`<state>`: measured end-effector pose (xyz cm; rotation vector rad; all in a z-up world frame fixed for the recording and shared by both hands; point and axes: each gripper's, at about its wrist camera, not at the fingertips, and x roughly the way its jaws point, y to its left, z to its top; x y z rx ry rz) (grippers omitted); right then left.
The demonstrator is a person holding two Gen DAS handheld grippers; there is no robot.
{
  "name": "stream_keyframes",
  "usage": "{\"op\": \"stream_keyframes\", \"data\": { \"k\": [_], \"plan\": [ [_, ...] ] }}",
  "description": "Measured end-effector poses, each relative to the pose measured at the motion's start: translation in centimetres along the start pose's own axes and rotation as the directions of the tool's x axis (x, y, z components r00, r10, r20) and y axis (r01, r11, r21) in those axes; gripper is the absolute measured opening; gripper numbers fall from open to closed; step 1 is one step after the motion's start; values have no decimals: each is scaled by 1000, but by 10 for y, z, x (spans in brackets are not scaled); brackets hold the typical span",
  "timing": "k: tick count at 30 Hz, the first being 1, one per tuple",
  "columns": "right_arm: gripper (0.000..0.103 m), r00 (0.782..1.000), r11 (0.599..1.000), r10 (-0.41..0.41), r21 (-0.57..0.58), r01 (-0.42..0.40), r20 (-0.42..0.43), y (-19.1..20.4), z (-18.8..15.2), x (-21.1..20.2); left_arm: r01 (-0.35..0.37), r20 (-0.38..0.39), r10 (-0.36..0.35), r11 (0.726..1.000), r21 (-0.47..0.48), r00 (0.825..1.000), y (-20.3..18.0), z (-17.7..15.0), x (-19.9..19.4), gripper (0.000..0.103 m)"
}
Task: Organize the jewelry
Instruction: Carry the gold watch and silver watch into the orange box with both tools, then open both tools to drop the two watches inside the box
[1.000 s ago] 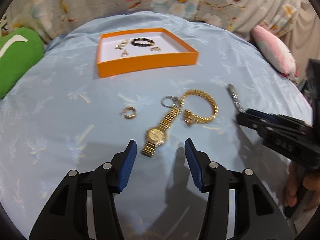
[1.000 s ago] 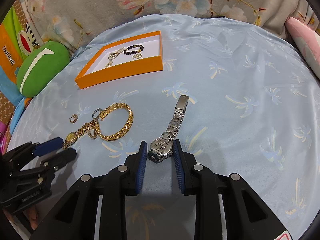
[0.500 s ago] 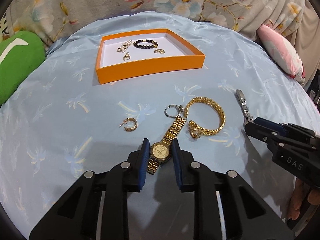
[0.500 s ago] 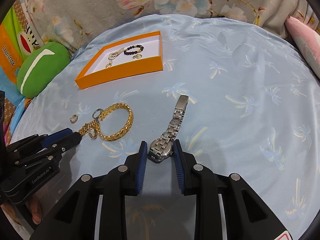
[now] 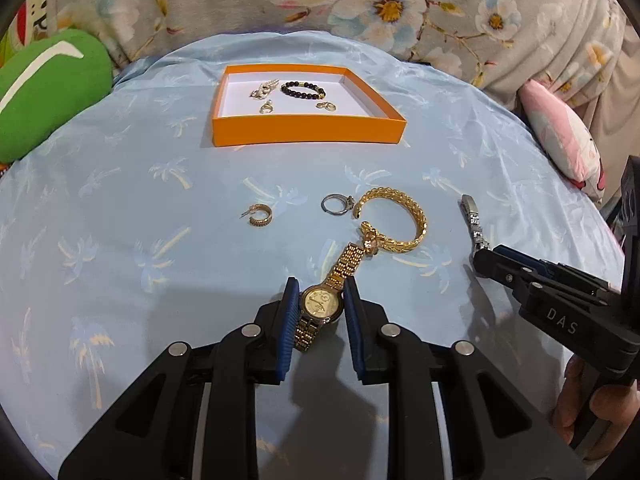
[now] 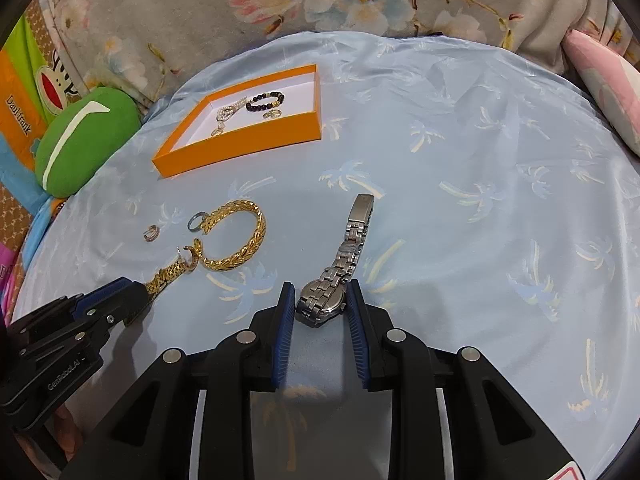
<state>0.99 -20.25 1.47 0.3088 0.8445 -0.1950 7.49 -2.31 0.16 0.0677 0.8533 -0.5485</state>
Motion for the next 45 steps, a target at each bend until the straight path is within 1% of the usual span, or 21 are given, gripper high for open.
{"op": "stream_keyframes", "data": {
  "k": [5, 8, 12, 17, 23, 25, 29, 34, 37, 41, 45],
  "plan": [
    [24, 999, 1000, 23, 12, -24, 35, -1, 5, -14, 6, 19, -5, 999, -38, 1000, 3, 1, -11, 22],
    [24, 998, 998, 51, 21, -52, 48, -1, 11, -23, 12, 33, -10, 998, -60, 999, 5, 5, -19, 22],
    [24, 996, 998, 61, 8, -61, 70, 2, 24, -32, 16, 45, -13, 997, -70, 999, 4, 16, -28, 22],
    [24, 991, 997, 82, -15, -81, 102, 8, 50, -37, 17, 79, -12, 998, -59, 997, 5, 40, -35, 22],
    [24, 982, 991, 125, -62, -117, 139, 22, 95, -27, -23, 152, 28, 999, -33, 988, 8, 89, -33, 22],
    [24, 978, 988, 142, -83, -131, 153, 28, 115, -18, -36, 167, 42, 999, -37, 985, 11, 111, -25, 22],
    [24, 968, 979, 190, -104, -175, 161, 38, 153, 6, -35, 190, 45, 998, -60, 981, 22, 154, -2, 22],
    [24, 963, 973, 214, -119, -196, 165, 48, 183, 41, -45, 197, 61, 996, -83, 979, 31, 189, 35, 22],
    [25, 965, 971, 217, -136, -197, 149, 51, 188, 65, -47, 178, 64, 994, -95, 982, 35, 197, 61, 22],
    [25, 971, 970, 213, -145, -196, 110, 52, 182, 93, -56, 132, 72, 991, -121, 989, 43, 195, 95, 22],
    [25, 973, 969, 211, -147, -196, 92, 51, 177, 103, -65, 120, 80, 991, -119, 990, 46, 187, 108, 22]
  ]
}}
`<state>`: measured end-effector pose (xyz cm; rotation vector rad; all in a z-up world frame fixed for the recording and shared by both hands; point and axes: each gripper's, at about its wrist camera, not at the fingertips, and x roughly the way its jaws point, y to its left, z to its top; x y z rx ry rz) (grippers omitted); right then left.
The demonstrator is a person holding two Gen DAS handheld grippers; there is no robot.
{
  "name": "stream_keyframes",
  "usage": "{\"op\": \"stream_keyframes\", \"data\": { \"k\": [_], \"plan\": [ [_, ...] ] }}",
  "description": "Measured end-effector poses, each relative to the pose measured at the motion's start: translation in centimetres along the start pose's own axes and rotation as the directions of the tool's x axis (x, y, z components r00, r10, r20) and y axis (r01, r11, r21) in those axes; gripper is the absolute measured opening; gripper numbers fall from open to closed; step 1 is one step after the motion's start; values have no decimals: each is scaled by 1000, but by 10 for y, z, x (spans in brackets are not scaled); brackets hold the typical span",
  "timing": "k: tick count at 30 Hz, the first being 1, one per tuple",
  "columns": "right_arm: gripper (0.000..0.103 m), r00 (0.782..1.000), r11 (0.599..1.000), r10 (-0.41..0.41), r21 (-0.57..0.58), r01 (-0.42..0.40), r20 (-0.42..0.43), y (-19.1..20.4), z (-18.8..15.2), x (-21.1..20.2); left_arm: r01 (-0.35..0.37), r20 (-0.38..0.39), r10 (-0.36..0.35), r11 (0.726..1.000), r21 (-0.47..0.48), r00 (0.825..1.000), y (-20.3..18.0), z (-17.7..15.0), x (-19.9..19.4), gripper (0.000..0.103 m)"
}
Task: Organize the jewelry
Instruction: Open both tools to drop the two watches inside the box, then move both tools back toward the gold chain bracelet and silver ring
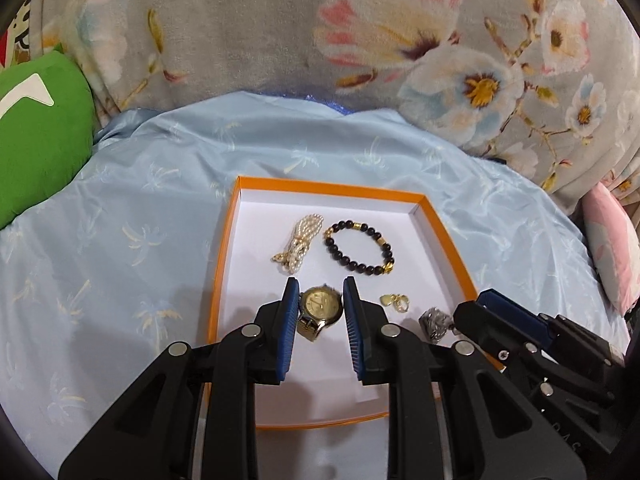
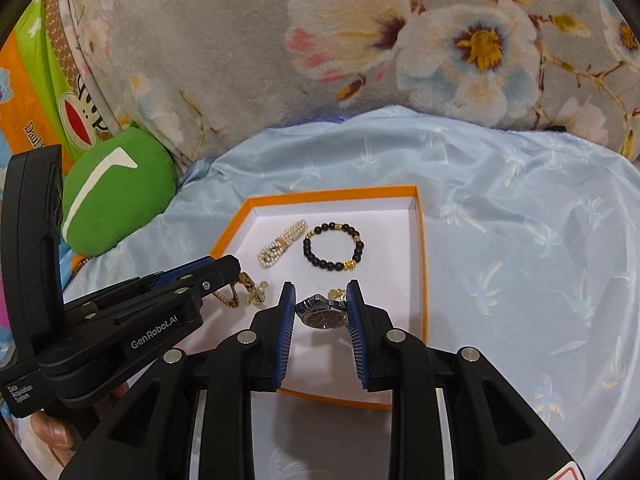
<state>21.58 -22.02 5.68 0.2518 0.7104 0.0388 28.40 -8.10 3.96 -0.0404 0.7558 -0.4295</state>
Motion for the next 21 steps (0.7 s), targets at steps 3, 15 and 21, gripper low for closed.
{"op": "stream_keyframes", "data": {
  "k": [3, 15, 21],
  "plan": [
    [25, 1000, 1000, -9, -13, 9, -14, 2, -7, 3, -6, 3, 6, 1000, 16, 1000, -2, -4, -1, 22],
    [29, 1000, 1000, -28, -1, 28, 9, -1, -24, -11, -27, 39, 29, 999, -43, 999, 14, -17, -12, 56],
    [29, 999, 999, -40, 27, 40, 19, -8, -40, -33, -21, 78, 28, 995, -100, 997, 30, -28, -43, 56]
  ]
}}
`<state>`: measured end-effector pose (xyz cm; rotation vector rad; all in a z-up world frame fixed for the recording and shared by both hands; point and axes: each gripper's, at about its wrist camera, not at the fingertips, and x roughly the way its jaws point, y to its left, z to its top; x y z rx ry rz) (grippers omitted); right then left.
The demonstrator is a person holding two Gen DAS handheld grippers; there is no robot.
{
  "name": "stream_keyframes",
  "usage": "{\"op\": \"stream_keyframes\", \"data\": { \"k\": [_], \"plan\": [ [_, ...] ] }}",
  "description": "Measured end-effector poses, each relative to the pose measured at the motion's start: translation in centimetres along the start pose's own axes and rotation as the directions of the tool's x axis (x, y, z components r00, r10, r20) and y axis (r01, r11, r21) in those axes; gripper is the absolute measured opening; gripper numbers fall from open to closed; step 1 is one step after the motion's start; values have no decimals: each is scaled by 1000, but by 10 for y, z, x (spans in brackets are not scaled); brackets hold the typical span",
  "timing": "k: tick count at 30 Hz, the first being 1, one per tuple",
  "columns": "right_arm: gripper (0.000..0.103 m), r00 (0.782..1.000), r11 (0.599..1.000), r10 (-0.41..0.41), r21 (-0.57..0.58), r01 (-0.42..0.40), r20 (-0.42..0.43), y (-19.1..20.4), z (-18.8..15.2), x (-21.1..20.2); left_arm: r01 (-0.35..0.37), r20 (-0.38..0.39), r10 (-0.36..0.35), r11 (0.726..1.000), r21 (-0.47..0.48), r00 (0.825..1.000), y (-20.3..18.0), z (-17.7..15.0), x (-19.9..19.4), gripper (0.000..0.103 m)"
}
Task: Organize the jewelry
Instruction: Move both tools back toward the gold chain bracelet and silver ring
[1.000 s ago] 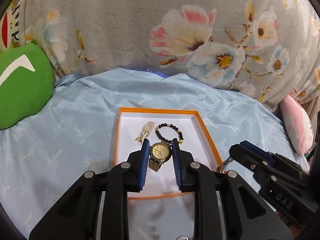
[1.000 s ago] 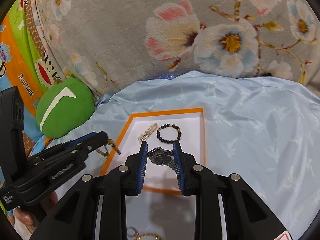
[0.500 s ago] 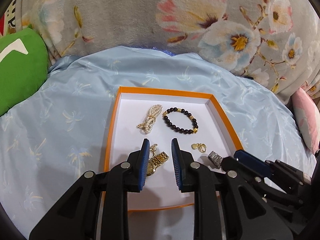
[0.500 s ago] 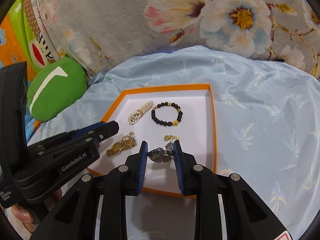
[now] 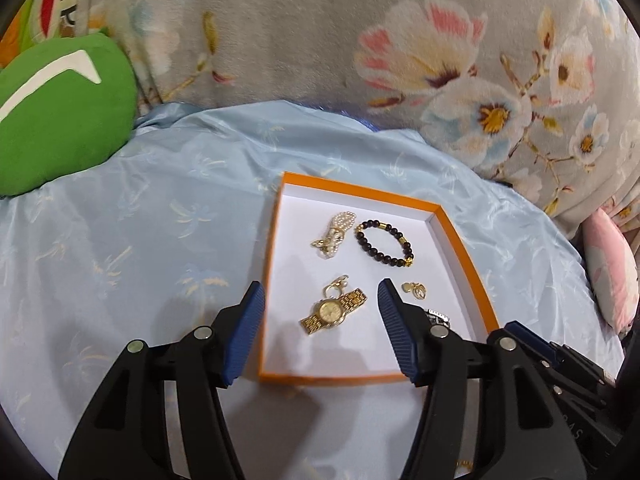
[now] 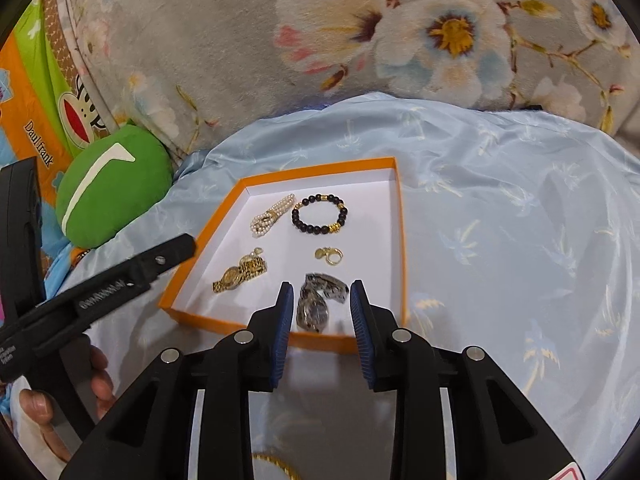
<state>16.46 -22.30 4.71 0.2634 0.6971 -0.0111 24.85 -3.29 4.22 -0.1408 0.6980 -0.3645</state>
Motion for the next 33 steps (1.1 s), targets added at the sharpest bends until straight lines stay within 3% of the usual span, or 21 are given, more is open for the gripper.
{"op": "stream_keyframes", "data": {
  "k": [6, 19, 21, 25, 33],
  "plan": [
    [31, 1000, 999, -21, -34, 21, -8, 11, -26, -22, -45, 20, 45, 999, 1, 999, 9, -26, -33, 56],
    [32, 992, 1000, -6, -19, 4, -128, 20, -91, -47, -69, -49, 70, 997, 21, 996, 12, -86, -74, 56],
    [32, 992, 1000, 3, -6, -4, -128, 19, -96, -53, -74, -56, 76, 997, 32, 996, 11, -94, -78, 56],
    [44, 993, 1000, 9, 4, -9, -122, 21, -103, -61, -81, -75, 85, 995, 52, 994, 7, -104, -83, 58],
    [43, 989, 999, -5, 46, 12, -147, 15, -100, -52, -100, -76, 102, 994, 34, 992, 12, -109, -90, 62]
  ]
}}
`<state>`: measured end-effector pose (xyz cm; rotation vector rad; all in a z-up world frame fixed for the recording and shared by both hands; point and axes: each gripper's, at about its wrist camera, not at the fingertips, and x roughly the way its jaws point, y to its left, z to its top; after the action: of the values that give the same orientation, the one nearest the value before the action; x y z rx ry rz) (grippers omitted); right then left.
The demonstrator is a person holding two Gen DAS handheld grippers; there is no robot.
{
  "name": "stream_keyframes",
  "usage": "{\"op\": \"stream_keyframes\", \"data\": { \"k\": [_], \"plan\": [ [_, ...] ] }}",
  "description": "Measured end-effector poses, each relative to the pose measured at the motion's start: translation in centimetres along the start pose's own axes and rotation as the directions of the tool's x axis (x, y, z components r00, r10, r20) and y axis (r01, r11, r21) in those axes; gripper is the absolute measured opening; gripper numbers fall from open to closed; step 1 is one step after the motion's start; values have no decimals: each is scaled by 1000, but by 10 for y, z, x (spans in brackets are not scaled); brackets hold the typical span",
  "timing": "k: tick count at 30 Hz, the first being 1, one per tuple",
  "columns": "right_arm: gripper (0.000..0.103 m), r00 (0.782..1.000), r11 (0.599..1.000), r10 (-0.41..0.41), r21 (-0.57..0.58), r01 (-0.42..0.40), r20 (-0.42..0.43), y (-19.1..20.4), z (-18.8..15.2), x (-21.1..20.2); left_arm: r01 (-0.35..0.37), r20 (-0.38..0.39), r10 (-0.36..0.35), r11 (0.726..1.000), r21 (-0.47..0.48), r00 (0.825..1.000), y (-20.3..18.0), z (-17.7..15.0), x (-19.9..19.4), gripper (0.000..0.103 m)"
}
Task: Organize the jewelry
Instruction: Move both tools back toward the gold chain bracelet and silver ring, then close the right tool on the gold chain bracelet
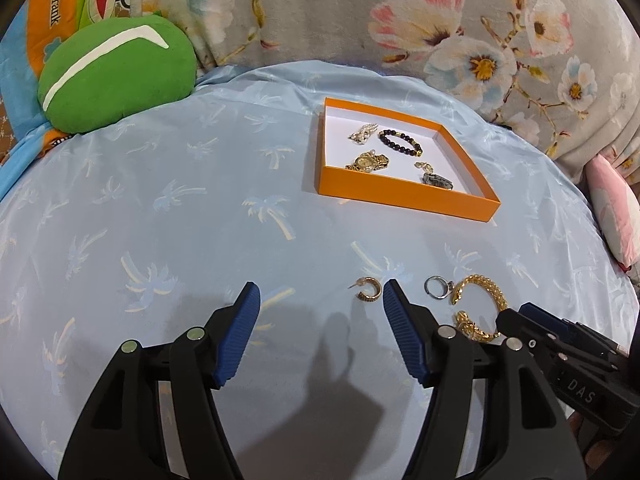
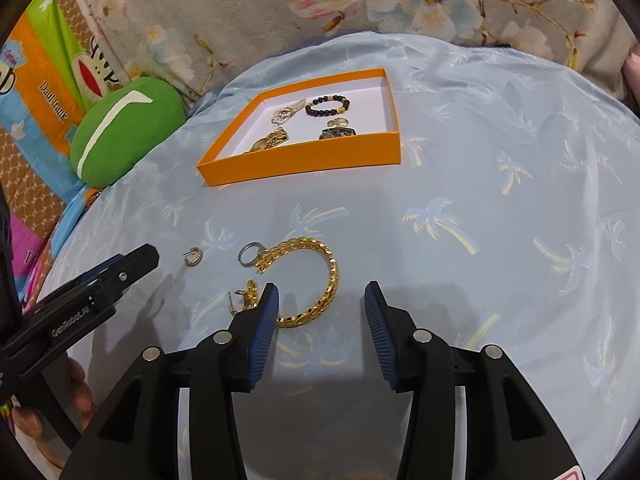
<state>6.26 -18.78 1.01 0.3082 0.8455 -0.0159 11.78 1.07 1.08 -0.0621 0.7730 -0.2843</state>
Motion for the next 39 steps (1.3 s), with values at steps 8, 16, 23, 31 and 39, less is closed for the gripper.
{"op": "stream_keyframes", "data": {
  "k": [8, 16, 23, 31, 39],
  "plan": [
    [21, 999, 999, -28, -23, 27, -24, 7, 5, 10, 24, -22, -23, 999, 37, 999, -8, -1, 4, 62],
    [4, 998, 998, -66, -18, 65, -21, 6, 7, 10, 32, -48, -29, 997, 68, 998, -15, 0, 10, 69],
    [4, 996, 996, -93, 7, 93, 11, -4, 6, 0, 29, -62, -23, 996, 89, 998, -20, 4, 18, 69],
    [4, 994, 994, -104, 44, 104, 13, -20, 4, -6, 51, -62, -41, 985, 164, 997, -34, -1, 14, 69],
    [4, 996, 995, -88, 53, 88, 2, -21, 3, -2, 54, -92, -43, 992, 114, 995, -29, 6, 27, 61]
  ]
}}
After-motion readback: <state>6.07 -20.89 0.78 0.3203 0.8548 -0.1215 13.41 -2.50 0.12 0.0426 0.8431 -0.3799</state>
